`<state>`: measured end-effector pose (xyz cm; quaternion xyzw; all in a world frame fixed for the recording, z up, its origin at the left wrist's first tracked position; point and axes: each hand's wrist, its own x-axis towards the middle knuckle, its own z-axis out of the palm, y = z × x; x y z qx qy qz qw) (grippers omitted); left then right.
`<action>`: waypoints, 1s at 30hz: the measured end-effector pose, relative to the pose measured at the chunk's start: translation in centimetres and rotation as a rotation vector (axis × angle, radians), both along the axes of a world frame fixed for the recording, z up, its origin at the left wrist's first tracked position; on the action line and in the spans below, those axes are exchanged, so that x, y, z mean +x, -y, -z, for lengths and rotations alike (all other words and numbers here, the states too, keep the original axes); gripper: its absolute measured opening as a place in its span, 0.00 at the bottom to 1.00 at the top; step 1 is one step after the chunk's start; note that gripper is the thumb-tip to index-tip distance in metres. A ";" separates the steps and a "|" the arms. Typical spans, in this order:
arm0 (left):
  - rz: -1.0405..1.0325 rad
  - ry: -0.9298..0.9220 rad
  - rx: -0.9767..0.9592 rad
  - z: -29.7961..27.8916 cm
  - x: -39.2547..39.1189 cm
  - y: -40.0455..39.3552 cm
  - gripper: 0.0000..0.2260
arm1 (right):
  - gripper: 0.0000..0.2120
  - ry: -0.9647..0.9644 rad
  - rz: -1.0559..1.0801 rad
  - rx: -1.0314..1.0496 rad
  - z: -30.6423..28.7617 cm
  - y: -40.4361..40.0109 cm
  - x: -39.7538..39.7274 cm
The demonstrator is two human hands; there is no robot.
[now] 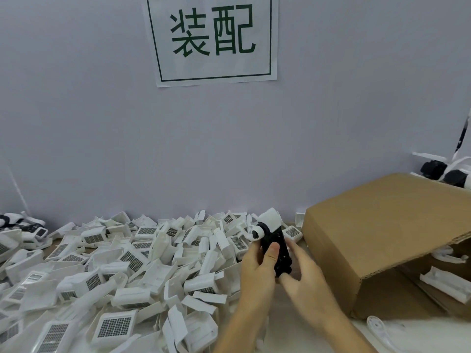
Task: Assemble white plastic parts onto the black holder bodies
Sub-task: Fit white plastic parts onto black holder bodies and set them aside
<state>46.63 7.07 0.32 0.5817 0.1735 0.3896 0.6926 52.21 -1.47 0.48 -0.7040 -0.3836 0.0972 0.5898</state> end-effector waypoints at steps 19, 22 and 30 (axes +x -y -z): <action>0.101 -0.182 0.518 1.3 0.5 0.0 0.21 | 0.20 -0.095 0.292 0.380 1.0 -0.9 2.2; 0.108 -0.204 0.516 1.4 0.5 0.0 0.22 | 0.19 -0.039 0.341 0.335 1.1 -0.8 2.4; 0.118 -0.226 0.478 1.4 0.6 0.2 0.21 | 0.18 -0.051 0.383 0.305 1.0 -0.9 2.5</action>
